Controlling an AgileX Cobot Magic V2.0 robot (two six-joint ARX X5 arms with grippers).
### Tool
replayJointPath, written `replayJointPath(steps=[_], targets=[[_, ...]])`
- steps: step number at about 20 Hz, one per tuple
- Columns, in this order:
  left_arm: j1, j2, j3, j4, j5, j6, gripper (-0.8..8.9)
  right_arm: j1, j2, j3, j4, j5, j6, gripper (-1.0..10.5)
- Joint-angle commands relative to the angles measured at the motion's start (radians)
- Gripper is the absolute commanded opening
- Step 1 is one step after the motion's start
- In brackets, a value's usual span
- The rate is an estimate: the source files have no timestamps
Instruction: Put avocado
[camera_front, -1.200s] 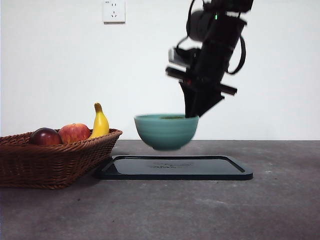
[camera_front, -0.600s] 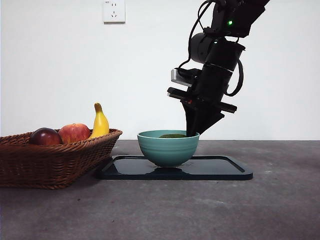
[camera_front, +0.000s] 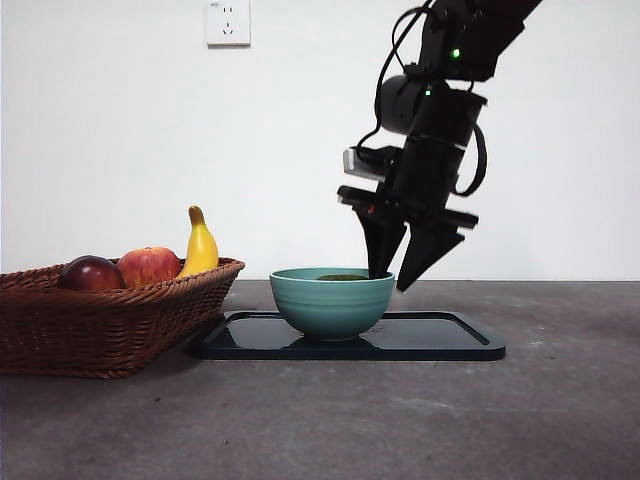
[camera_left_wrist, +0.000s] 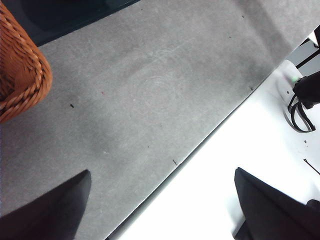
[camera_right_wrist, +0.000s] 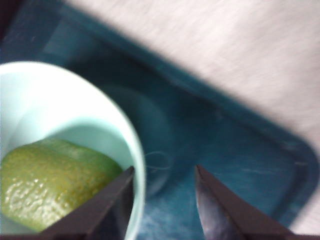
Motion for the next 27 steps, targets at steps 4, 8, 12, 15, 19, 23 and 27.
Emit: replayJointPath(steps=[4, 8, 12, 15, 19, 23, 27], targets=[[-0.005, 0.005, 0.008, 0.005, 0.002, 0.012, 4.59, 0.009, -0.155, 0.117, -0.159, -0.008, -0.011, 2.1], [-0.005, 0.005, 0.008, 0.033, 0.002, 0.012, 4.59, 0.01, -0.347, 0.116, -0.259, -0.039, -0.012, 2.1], [-0.005, 0.005, 0.008, 0.034, 0.002, 0.012, 4.59, 0.011, -0.534, 0.047, -0.299, -0.062, -0.012, 2.1], [-0.005, 0.005, 0.008, 0.034, 0.002, 0.012, 4.59, 0.02, -0.706, -0.123, -0.259, -0.097, -0.012, 2.1], [-0.005, 0.005, 0.008, 0.035, 0.002, 0.013, 4.59, 0.079, -0.943, -0.42, -0.187, -0.226, -0.012, 2.1], [-0.005, 0.005, 0.008, 0.034, 0.002, 0.012, 4.59, 0.165, -1.107, -0.637, -0.158, -0.24, 0.006, 2.1], [-0.005, 0.005, 0.008, 0.035, 0.002, 0.012, 4.59, 0.216, -1.182, -0.722, -0.135, -0.239, 0.013, 2.1]])
